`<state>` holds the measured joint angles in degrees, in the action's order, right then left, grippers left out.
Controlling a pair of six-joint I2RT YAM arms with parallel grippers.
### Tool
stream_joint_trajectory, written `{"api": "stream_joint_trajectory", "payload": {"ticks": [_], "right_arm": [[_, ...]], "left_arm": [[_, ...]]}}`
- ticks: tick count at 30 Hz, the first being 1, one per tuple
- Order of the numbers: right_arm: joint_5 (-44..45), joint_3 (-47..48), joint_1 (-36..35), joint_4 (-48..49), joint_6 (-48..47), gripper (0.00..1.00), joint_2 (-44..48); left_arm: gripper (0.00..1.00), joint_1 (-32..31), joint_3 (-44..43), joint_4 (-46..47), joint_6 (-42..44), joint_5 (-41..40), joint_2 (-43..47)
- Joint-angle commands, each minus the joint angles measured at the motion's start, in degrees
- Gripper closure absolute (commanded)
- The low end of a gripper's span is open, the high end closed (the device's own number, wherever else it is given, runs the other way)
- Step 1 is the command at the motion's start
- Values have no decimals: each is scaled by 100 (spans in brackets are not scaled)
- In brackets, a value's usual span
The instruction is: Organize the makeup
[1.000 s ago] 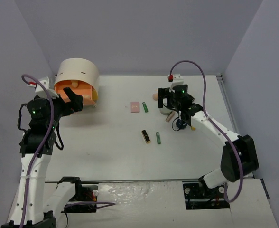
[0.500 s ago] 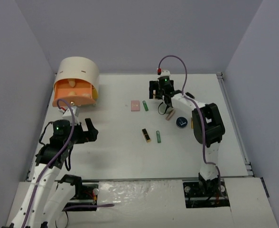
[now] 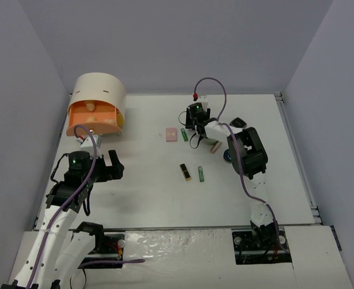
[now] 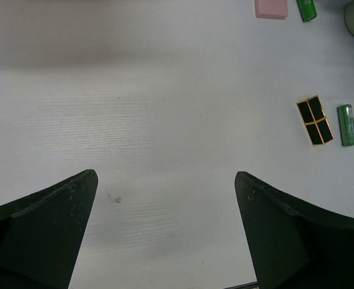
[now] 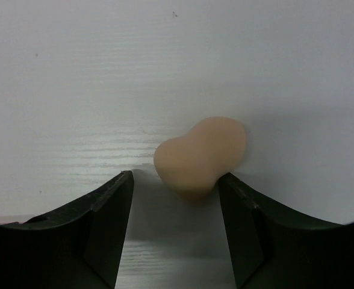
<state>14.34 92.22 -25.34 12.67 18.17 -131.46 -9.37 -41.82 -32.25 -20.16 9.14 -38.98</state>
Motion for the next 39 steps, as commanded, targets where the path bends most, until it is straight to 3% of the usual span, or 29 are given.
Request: {"api": "stream_joint_trajectory", "payload": {"ticks": [1,6,10,12,18,21,27,34,39], "right_arm": [[495,231,7,201,264,48,26],[552,215,29,210,306,63,-7],[489,127,28,229,197,91,75],[372,3,14,243,107,99,254],[-180,-895,-135,790,-534,100,1171],[-821,-1832,-448,1372,-1196,100,2194],[-1920,-2831,-1142,1884,-1590,100,3736],[-2478,-3673,-2224,2480,-1886,100,5135],[-2523,-3945,-2706,2703,-2008,100,5766]], "left_arm": [[3,11,-262,316,91,-44,-30],[3,22,-265,316,89,-18,-46],[3,31,-265,299,81,1,-29],[3,31,-265,306,67,15,-8],[3,29,-413,305,-15,-18,2],[3,17,-896,265,-214,139,-131],[3,-13,-1998,123,-541,738,-634],[3,-187,-2894,205,-1455,1517,-1226],[3,-607,-2981,704,-2049,1678,-1352]]}}
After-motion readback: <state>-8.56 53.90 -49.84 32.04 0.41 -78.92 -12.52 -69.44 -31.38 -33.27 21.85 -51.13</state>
